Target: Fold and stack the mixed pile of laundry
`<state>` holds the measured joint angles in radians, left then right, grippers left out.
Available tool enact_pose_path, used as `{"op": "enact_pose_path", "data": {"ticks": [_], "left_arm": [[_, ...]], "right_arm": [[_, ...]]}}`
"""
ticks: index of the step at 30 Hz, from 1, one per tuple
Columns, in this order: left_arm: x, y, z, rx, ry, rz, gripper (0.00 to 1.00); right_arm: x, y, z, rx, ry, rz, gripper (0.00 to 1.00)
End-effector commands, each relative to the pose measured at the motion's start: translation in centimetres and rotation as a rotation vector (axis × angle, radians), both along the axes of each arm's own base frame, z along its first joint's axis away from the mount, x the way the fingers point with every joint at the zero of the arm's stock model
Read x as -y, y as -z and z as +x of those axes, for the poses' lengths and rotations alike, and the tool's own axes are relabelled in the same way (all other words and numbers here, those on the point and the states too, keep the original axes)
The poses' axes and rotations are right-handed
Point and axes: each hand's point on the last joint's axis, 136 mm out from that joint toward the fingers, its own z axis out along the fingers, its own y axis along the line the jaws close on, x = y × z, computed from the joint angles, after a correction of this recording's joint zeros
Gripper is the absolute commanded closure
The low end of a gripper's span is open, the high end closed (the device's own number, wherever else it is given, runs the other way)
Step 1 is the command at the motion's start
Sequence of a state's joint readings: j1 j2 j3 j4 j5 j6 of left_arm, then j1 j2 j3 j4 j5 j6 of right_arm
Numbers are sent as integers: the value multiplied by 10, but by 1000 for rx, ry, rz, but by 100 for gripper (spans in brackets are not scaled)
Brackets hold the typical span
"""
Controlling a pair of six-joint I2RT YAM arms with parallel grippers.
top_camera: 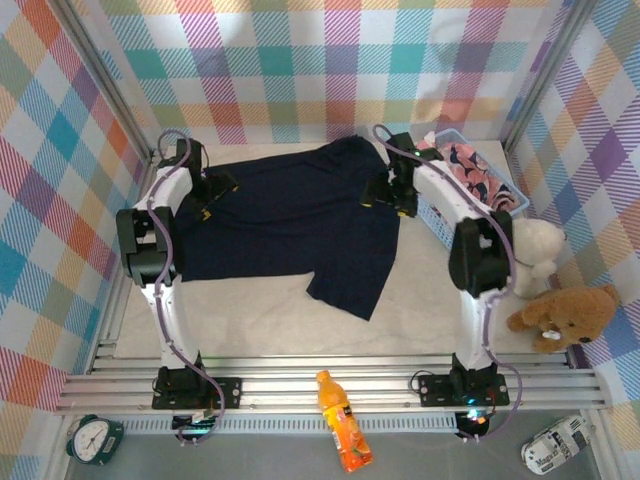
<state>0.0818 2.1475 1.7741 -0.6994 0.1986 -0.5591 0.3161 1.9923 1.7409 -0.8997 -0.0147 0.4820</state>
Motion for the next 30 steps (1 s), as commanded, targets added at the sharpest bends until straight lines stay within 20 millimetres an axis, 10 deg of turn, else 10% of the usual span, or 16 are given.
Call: {"op": "enact_pose_path", "data": {"ticks": [1, 8, 11, 30], "left_arm": [[19, -54, -20, 98, 13, -84, 0], [54, -63, -59, 103, 84, -147, 0], [60, -58, -71, 89, 95, -152, 0], [57, -53, -110, 58, 72, -123, 0]], "right_arm": [[5, 5, -67, -89, 54, 15, 12], [-41, 46, -196, -261, -39, -38, 24], [-56, 61, -222, -280, -44, -36, 32], [-52, 113, -244, -280, -25, -105, 58]]}}
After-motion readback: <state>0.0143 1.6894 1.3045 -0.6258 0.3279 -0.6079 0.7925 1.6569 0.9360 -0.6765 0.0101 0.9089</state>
